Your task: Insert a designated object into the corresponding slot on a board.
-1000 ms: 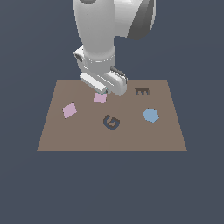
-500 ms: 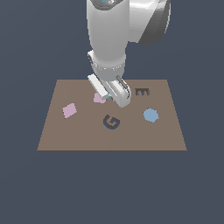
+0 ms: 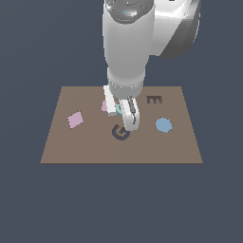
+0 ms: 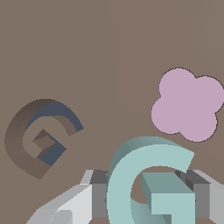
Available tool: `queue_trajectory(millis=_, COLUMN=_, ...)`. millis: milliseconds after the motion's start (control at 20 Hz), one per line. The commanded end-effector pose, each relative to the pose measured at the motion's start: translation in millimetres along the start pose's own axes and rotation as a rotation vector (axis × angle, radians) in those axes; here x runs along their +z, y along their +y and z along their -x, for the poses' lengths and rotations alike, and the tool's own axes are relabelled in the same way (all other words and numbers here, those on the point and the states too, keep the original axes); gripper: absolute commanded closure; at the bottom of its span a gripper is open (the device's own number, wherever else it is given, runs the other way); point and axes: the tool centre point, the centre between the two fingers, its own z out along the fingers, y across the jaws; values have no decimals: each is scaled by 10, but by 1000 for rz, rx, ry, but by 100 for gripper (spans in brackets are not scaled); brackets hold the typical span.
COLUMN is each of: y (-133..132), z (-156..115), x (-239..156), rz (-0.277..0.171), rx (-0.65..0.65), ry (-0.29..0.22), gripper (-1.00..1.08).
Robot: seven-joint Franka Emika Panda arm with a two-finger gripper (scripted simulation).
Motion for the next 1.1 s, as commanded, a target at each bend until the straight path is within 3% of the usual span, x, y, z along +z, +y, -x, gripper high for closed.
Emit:
queue_trajectory(millis=0, y=-113, z=1, x=-4, rz=0, rx=95, ry=0, gripper=108)
queue_trajectory(millis=550, y=-526, z=-107, x=-12, rz=0, rx=454, ry=0, gripper=108)
queue_trajectory(millis=1050, y=-718, z=-237, x=-14, rz=1, rx=646, ry=0, gripper=108)
